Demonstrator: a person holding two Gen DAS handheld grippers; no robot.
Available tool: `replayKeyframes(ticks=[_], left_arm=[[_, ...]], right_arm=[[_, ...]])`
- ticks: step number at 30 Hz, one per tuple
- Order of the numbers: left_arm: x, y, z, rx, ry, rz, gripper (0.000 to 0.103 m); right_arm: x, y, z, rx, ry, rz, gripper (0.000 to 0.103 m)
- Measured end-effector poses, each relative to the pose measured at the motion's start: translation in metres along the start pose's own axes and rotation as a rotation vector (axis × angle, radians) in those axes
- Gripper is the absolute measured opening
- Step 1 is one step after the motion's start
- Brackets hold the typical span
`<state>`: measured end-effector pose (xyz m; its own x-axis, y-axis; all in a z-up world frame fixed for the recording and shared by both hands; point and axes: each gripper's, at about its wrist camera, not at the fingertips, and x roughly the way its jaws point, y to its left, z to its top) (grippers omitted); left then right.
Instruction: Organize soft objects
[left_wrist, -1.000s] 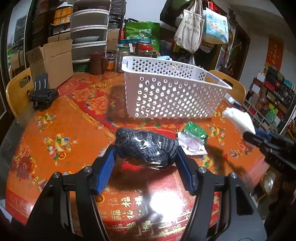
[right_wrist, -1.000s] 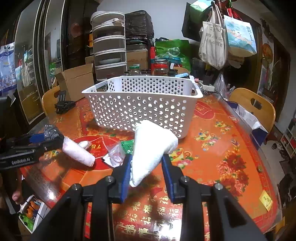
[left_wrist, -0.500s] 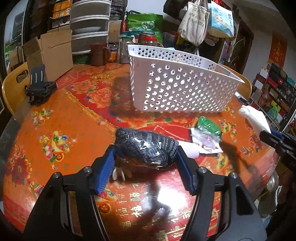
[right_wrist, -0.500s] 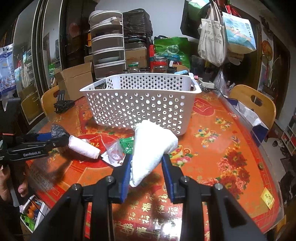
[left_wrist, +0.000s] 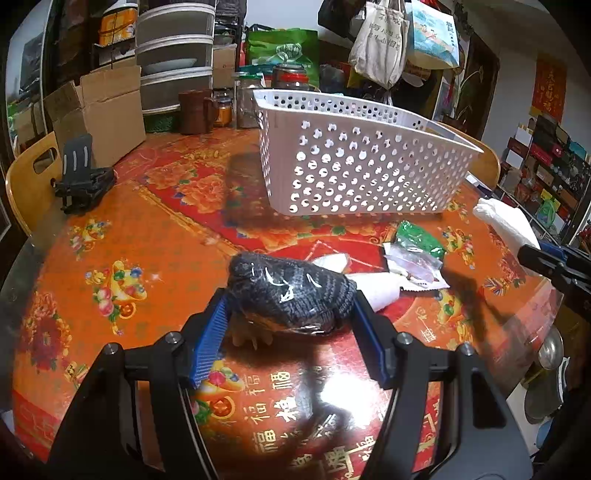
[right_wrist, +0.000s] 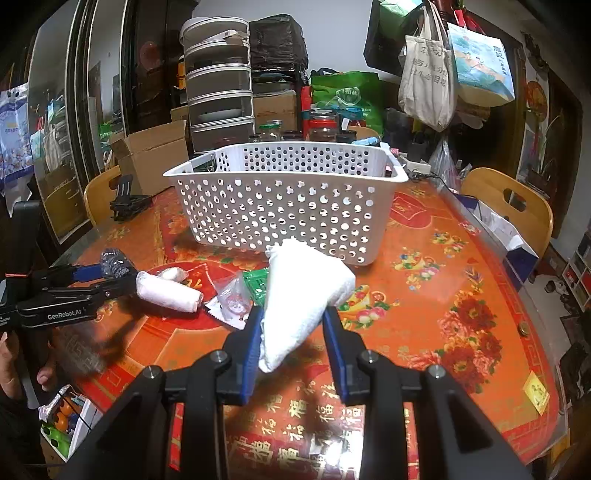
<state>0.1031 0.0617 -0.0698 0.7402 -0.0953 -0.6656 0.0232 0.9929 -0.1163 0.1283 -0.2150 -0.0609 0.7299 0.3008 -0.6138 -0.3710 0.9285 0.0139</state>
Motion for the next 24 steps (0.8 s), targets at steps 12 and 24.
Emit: replayKeyframes(ticks=[12,24], left_arm=[[0.005,0.004,-0.002,0.001,-0.003,0.031,0.071],[0.011,0.010,0.007,-0.007,-0.012,0.040,0.086]], right_arm=[[0.001,0.000,-0.002,0.000,0.007,0.001,0.032],[0.003,-0.001,-0.003,0.005,0.014,0.003,0.032]])
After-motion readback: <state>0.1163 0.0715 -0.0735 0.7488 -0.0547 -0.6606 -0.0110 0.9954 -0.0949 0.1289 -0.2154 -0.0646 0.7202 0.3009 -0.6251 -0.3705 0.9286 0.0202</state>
